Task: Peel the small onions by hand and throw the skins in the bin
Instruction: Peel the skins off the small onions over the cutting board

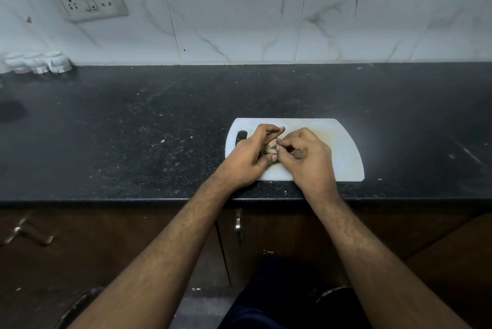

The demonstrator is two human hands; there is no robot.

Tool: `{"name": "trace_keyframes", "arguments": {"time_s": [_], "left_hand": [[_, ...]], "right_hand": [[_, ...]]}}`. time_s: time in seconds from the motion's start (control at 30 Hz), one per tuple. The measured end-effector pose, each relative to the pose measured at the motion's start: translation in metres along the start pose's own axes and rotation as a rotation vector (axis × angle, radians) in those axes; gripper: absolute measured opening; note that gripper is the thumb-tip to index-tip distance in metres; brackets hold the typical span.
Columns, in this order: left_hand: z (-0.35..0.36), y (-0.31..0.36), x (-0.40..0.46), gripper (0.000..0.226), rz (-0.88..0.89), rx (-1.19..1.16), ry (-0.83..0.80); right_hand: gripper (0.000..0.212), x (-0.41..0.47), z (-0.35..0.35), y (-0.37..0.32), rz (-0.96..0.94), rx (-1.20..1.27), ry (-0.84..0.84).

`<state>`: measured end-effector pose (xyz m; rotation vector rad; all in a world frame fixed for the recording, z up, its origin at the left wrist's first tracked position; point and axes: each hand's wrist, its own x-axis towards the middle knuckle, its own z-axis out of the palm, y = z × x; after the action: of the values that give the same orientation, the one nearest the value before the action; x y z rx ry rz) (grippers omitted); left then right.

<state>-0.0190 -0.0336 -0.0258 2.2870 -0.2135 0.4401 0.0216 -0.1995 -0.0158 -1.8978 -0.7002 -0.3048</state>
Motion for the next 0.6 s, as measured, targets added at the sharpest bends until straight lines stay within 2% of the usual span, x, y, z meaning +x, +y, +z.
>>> {"name": "trace_keyframes", "arguments": {"time_s": [0.17, 0.37, 0.6], "left_hand": [[0.0019, -0.003, 0.0029, 0.048, 0.017, 0.005, 0.004], [0.0019, -0.0019, 0.0014, 0.046, 0.015, -0.004, 0.005], [0.001, -0.0012, -0.0002, 0.044, 0.002, -0.025, 0.015]], "right_hand": [[0.007, -0.0029, 0.0032, -0.0023, -0.07, -0.131, -0.002], [0.018, -0.006, 0.0082, -0.0033, -0.078, -0.34, -0.032], [0.017, -0.0009, 0.0045, -0.0016, 0.055, -0.285, -0.003]]}}
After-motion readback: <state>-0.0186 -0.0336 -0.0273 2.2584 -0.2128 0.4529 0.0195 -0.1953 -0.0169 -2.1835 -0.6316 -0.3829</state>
